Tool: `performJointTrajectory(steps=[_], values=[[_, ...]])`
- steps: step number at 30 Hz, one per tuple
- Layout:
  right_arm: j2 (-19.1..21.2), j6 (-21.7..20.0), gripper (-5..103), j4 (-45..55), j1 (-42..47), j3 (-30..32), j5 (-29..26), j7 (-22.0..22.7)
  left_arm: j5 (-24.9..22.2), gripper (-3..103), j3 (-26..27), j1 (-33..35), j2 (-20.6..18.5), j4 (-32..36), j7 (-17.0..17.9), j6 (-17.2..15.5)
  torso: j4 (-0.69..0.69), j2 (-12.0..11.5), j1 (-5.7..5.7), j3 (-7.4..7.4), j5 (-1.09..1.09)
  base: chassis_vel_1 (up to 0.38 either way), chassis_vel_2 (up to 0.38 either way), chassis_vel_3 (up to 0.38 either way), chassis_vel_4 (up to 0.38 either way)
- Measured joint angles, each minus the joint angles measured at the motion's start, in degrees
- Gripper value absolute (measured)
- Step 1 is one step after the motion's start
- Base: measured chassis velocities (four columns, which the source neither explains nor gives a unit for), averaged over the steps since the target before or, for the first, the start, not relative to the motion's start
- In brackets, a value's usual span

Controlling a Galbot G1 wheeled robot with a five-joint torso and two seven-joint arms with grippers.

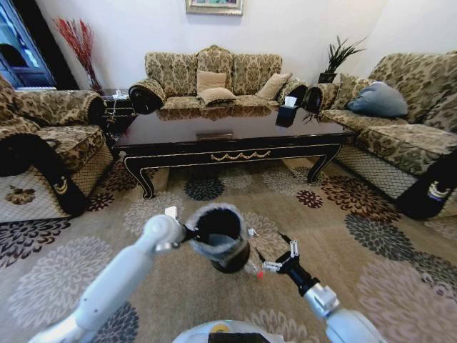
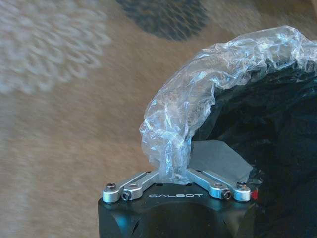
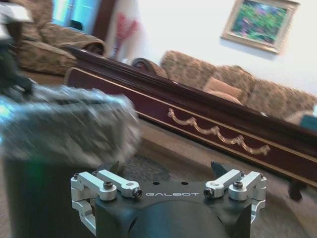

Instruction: Move to the front of the table and pick up the trash from the floor, then place it into the trash bin.

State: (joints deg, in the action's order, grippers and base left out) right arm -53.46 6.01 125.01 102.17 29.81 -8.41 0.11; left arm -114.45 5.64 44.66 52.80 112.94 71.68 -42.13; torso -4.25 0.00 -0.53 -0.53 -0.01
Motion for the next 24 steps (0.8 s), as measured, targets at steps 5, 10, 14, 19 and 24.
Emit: performJointTrajectory(steps=[5, 10, 14, 19, 24], values=[[-0.49, -0.2, 100, -7.94, -5.03, -4.53, -1.87, 0.09, -0.96, 0, 5.23, 2.88, -6.13, -2.14, -0.9, 0.0, 0.01, 0.0, 0.0, 0.0, -0.02, 0.0, 0.0, 0.0, 0.0], [-1.73, 0.59, 100, -16.08, -9.78, -9.17, -1.95, -0.66, -0.09, 0, 9.24, 7.44, -7.41, -3.61, -2.18, 0.0, 0.02, 0.0, 0.0, 0.0, -0.01, 0.0, 0.0, 0.0, 0.0], [-2.0, 0.64, 100, -19.78, -11.57, -11.98, -3.9, -1.3, 0.86, 0, 10.21, 8.85, -7.2, -4.03, -2.55, 0.0, 0.0, 0.0, 0.0, 0.0, 0.0, 0.0, 0.0, 0.0, 0.0], [-1.07, 2.23, 100, -26.22, -13.78, -16.09, -3.36, -4.98, 2.21, 0, 10.51, 9.61, -6.83, -4.22, -2.87, 0.0, -0.01, 0.0, 0.0, 0.0, 0.01, 0.0, 0.0, 0.0, 0.0], [0.32, 4.17, 100, -32.96, -15.82, -18.45, 0.33, -7.28, 2.96, 0, 10.31, 10.02, -6.46, -3.72, -2.88, 0.0, 0.0, 0.0, 0.0, 0.0, 0.02, 0.0, 0.0, 0.0, 0.0]])
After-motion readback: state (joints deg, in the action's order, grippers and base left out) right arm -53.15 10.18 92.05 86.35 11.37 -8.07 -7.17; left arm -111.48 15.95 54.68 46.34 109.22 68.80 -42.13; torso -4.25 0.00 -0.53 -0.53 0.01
